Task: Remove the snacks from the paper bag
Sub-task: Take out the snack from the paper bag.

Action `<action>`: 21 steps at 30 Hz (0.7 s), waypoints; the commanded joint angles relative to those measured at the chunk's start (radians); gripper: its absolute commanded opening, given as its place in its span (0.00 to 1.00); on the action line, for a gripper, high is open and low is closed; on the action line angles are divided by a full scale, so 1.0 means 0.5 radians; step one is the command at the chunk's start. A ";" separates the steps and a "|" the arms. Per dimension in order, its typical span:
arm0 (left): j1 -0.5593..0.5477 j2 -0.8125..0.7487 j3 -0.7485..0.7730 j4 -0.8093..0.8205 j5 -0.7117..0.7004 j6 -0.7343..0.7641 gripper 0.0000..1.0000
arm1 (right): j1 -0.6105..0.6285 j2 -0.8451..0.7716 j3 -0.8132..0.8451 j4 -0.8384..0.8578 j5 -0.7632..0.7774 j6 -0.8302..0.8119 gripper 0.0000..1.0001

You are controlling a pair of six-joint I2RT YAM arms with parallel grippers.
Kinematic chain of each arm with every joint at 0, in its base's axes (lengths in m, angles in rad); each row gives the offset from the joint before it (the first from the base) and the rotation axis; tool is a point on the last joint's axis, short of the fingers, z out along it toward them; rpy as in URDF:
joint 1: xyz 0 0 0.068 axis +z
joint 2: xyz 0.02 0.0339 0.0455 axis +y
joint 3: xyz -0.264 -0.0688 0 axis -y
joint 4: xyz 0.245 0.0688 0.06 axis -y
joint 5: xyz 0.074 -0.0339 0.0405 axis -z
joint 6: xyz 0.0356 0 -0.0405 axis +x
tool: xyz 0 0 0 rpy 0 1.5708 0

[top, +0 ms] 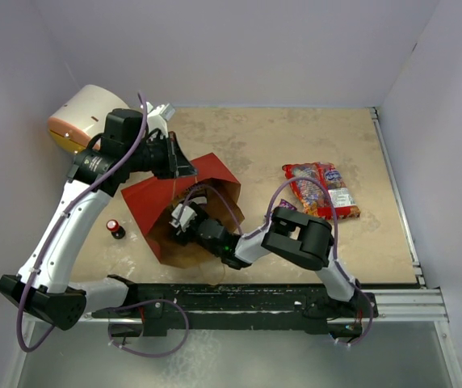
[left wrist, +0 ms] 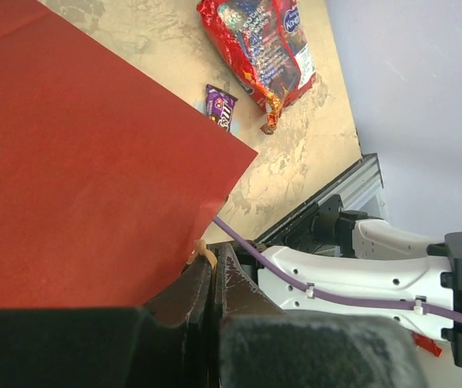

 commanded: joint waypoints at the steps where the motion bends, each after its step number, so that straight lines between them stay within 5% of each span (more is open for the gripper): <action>1: -0.002 0.023 0.112 0.059 0.037 0.002 0.00 | 0.000 0.040 0.187 0.010 0.193 0.082 0.76; 6: -0.001 -0.006 0.087 0.053 0.025 0.015 0.00 | 0.000 0.167 0.361 -0.213 0.267 0.004 0.75; 16: -0.001 -0.019 0.103 0.025 0.006 0.051 0.00 | 0.000 0.187 0.384 -0.260 0.313 -0.041 0.42; 21: -0.001 -0.024 0.083 0.039 0.009 0.054 0.00 | 0.001 0.094 0.310 -0.180 0.259 -0.117 0.34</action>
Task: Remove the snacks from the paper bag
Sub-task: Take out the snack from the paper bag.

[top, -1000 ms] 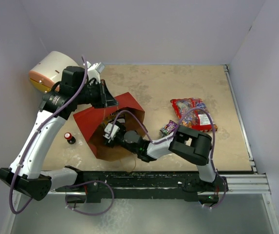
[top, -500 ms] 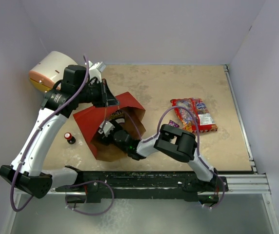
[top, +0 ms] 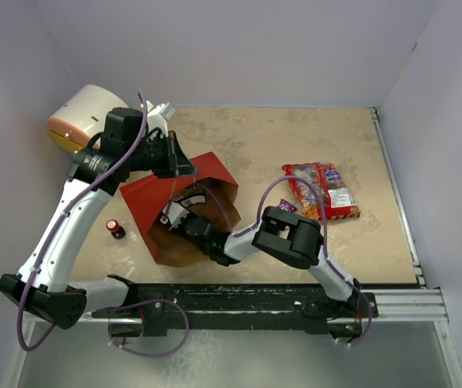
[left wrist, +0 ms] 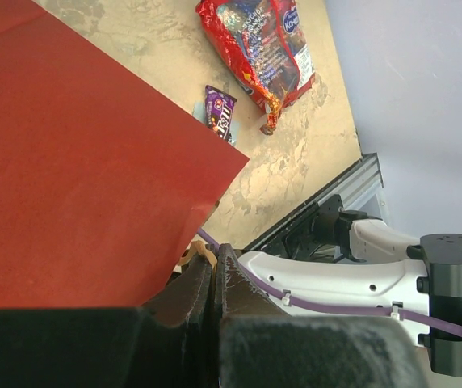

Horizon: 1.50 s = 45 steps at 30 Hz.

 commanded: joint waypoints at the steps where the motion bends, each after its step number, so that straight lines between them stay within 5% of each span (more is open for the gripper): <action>1: -0.003 -0.035 0.060 0.058 0.001 0.040 0.00 | 0.000 -0.142 -0.032 0.101 0.002 -0.079 0.30; 22: -0.001 -0.050 0.005 0.137 -0.077 0.025 0.00 | 0.017 -0.876 -0.600 -0.159 -0.414 0.005 0.08; 30: 0.003 -0.006 0.030 0.146 -0.097 0.045 0.00 | 0.036 -1.383 -0.822 -0.505 -0.746 -0.130 0.06; 35: 0.002 -0.014 -0.019 0.158 -0.074 0.044 0.00 | 0.044 -1.812 -0.849 -1.100 -1.123 -0.325 0.06; 39: 0.003 -0.008 -0.026 0.172 -0.088 0.039 0.00 | 0.044 -2.204 -0.846 -1.446 -1.052 -0.347 0.07; 45: 0.001 -0.020 -0.058 0.139 -0.165 0.045 0.00 | 0.045 -2.693 -0.807 -1.776 -0.541 -0.248 0.06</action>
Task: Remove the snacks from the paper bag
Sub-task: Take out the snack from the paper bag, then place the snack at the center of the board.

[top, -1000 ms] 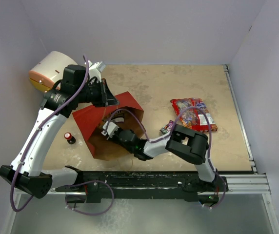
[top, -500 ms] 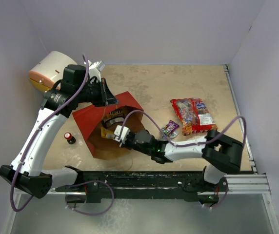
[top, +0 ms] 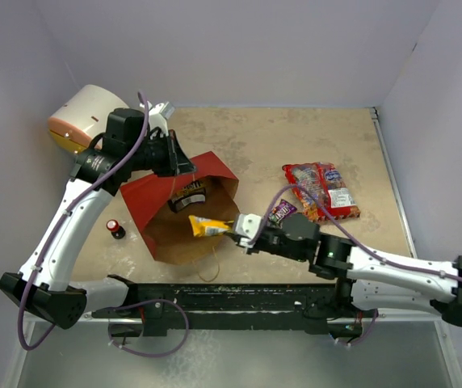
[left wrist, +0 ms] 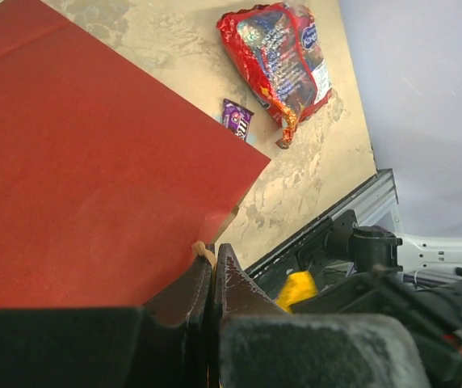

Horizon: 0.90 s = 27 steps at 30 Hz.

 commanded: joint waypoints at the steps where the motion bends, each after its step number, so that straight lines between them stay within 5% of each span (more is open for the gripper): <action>1: 0.001 -0.019 -0.016 0.050 -0.076 0.046 0.00 | 0.001 -0.268 0.080 -0.339 0.407 0.070 0.06; 11: 0.000 0.003 -0.018 0.010 -0.090 0.038 0.00 | -0.033 -0.374 0.088 -0.289 1.527 0.197 0.06; 14: 0.001 0.012 -0.025 0.029 -0.062 0.017 0.00 | -0.151 -0.246 0.162 -0.336 1.845 0.604 0.01; 19: 0.002 0.013 -0.020 0.050 -0.041 0.006 0.00 | -0.618 0.020 0.276 -1.220 1.553 2.065 0.00; 27: 0.001 0.004 -0.028 0.033 -0.018 0.010 0.00 | -0.670 0.091 -0.076 -1.008 1.255 2.717 0.01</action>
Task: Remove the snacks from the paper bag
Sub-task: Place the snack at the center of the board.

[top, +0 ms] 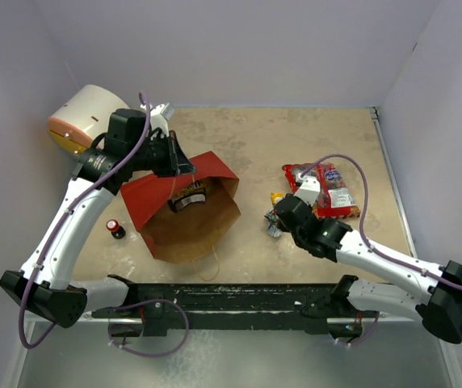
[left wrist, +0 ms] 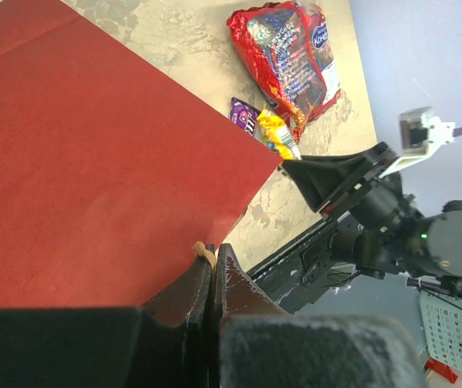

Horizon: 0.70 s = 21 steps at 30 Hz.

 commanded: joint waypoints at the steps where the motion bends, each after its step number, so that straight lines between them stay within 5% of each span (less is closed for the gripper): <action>1: 0.002 -0.007 -0.003 0.040 0.035 0.015 0.00 | -0.010 0.015 -0.105 0.072 -0.038 0.551 0.02; 14: 0.001 -0.011 0.011 0.035 0.065 0.015 0.00 | -0.167 0.357 -0.232 0.108 0.118 0.802 0.04; 21: 0.003 -0.034 0.011 0.022 0.043 0.022 0.00 | -0.177 0.305 -0.226 0.150 0.037 0.481 0.34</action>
